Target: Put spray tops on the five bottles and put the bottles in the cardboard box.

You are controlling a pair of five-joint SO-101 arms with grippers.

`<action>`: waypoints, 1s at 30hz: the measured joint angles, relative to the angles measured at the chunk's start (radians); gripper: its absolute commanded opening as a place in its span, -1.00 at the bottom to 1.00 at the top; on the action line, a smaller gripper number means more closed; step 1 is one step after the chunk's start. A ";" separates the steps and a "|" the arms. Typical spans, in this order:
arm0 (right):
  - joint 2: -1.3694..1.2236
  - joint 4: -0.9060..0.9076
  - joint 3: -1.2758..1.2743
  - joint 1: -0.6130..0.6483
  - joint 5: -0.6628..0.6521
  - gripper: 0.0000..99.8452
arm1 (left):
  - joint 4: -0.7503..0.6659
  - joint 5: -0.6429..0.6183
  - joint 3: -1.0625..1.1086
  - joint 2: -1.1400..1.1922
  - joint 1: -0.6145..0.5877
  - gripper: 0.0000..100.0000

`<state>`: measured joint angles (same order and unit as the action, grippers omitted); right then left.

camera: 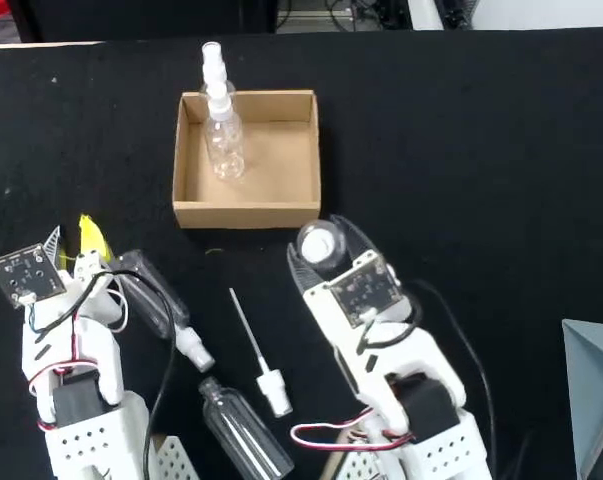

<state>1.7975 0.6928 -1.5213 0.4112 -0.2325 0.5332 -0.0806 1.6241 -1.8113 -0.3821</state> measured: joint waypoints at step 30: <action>-0.824 -0.229 0.578 -0.002 0.091 -0.93 | 0.000 0.000 0.018 0.000 0.000 -0.79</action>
<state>0.9735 0.4641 -0.9429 0.4097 -0.1419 0.5332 -0.0806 1.6425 -1.8113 -0.3821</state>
